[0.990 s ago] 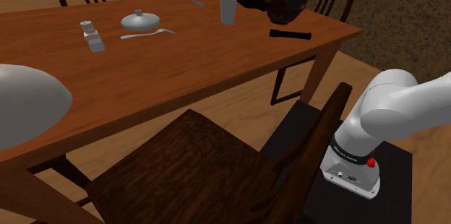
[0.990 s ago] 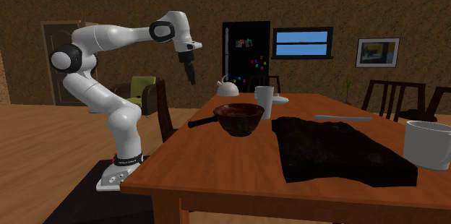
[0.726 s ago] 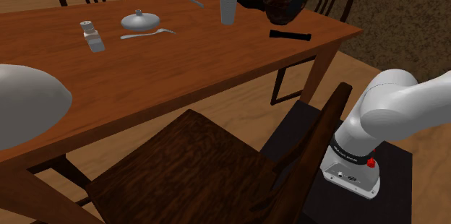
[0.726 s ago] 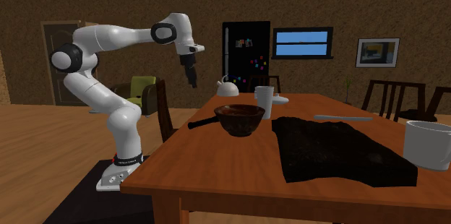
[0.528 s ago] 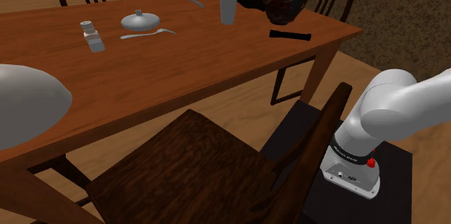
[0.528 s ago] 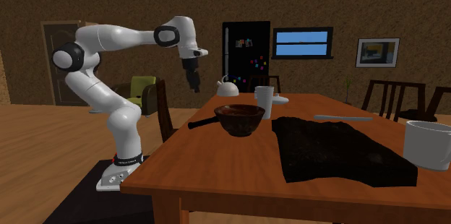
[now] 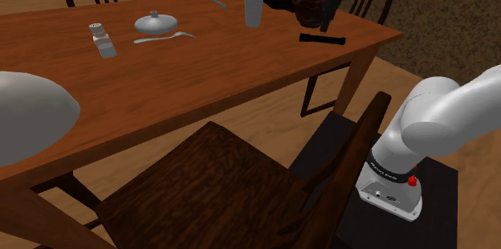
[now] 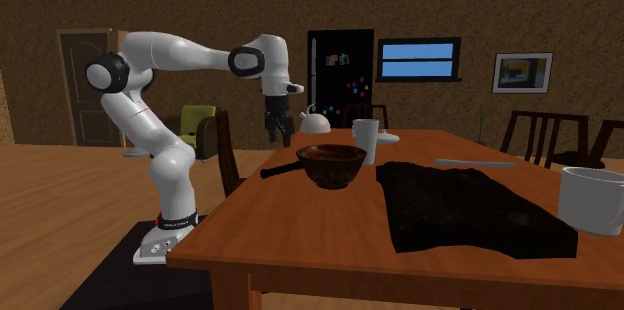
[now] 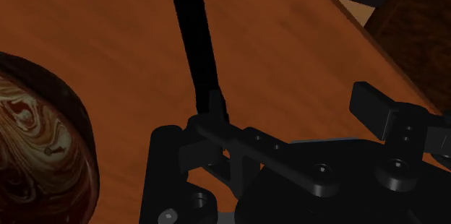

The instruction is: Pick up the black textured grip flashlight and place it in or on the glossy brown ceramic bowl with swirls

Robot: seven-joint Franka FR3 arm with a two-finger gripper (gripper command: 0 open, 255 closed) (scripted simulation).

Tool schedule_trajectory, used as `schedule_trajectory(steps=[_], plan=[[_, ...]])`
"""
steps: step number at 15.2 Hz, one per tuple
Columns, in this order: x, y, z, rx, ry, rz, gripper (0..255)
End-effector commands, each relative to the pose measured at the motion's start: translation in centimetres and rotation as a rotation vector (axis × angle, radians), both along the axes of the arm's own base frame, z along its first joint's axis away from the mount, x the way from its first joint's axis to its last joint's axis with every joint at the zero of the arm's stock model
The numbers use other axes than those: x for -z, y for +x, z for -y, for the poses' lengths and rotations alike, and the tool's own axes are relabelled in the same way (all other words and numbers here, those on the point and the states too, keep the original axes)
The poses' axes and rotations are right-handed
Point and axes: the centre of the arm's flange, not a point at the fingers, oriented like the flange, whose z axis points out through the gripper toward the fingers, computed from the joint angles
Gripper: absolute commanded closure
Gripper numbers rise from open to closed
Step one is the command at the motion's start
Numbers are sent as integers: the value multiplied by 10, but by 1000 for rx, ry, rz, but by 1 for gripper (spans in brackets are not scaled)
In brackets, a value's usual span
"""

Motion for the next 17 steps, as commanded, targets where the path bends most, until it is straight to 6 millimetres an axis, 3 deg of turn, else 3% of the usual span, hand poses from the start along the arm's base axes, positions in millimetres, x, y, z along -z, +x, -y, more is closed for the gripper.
schedule_trajectory(steps=[1,4,11,17], plan=[[15,8,21,-52,-24,-19,0],[32,24,45,-115,-53,-42,0],[69,24,45,-115,-53,-42,0],[72,24,45,-115,-53,-42,0]])
